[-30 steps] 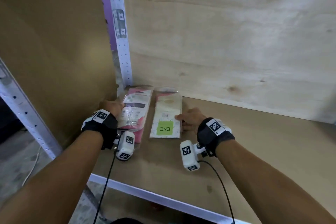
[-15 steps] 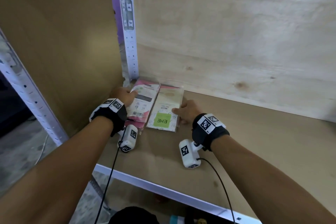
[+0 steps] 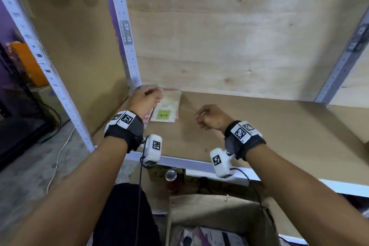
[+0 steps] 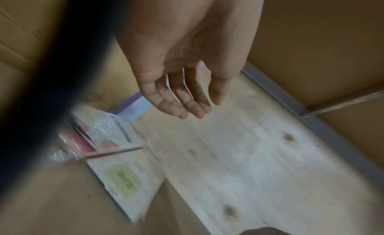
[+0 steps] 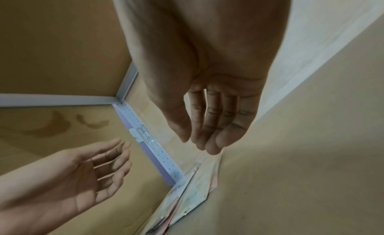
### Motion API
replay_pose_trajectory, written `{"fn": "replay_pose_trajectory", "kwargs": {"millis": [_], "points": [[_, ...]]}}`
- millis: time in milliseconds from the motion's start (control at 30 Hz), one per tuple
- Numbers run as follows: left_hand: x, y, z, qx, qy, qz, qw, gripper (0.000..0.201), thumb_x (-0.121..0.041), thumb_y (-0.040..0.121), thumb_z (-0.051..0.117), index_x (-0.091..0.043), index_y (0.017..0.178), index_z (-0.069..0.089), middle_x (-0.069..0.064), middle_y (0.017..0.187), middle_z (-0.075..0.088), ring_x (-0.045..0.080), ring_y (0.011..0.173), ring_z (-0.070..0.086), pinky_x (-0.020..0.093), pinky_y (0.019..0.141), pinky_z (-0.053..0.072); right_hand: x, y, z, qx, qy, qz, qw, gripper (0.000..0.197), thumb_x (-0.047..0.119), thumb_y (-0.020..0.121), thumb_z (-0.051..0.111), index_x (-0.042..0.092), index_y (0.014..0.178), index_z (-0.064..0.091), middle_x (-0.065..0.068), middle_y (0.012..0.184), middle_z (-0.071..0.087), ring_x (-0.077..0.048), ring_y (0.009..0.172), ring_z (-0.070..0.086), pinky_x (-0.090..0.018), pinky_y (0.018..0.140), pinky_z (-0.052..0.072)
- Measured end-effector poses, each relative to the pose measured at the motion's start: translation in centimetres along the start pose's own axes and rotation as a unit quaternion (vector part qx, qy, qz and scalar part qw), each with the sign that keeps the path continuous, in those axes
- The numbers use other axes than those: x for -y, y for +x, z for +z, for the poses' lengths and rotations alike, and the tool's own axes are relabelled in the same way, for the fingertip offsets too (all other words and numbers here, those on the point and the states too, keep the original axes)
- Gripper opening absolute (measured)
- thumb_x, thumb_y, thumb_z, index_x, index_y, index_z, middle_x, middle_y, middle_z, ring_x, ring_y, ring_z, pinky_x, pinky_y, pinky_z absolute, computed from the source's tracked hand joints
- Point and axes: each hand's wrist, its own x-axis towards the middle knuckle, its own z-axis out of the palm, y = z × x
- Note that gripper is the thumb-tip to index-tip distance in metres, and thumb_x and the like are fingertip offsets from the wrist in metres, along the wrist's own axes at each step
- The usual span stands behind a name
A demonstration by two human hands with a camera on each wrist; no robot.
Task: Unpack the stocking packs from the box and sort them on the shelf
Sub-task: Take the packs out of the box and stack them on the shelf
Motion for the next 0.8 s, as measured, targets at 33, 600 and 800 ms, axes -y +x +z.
{"fn": "replay_pose_trajectory", "kwargs": {"millis": [33,600,800], "points": [[-0.8,-1.7,0.9,0.020,-0.020,0.000,1.000,0.012,-0.014,0.092,0.066,-0.020,0.082,0.069,-0.001,0.071,0.069,0.008,0.063,0.062,0.014,0.057,0.049,-0.3,-1.6,-0.6,-0.004,0.005,-0.001,1.000,0.012,0.003,0.087,0.062,0.004,0.099,0.065,-0.013,0.078,0.066,-0.021,0.063,0.060,-0.026,0.057,0.052],[8.3,-26.0,9.6,0.369,0.097,-0.090,0.920,0.013,-0.015,0.097,0.062,-0.004,0.093,0.067,0.009,0.080,0.068,0.012,0.066,0.062,0.017,0.060,0.050,-15.2,-23.9,0.3,0.081,-0.072,0.089,0.990,0.012,-0.001,0.091,0.055,0.002,0.092,0.067,-0.012,0.079,0.067,-0.020,0.062,0.064,-0.026,0.057,0.056],[16.7,-27.0,12.1,0.404,0.180,-0.168,0.881,0.013,-0.020,0.095,0.065,-0.007,0.091,0.068,0.008,0.082,0.069,0.013,0.067,0.064,0.017,0.059,0.052,-21.3,-22.8,3.1,0.117,-0.109,0.162,0.974,0.019,0.006,0.094,0.056,-0.003,0.104,0.069,-0.023,0.096,0.073,-0.034,0.081,0.072,-0.045,0.081,0.060]]}}
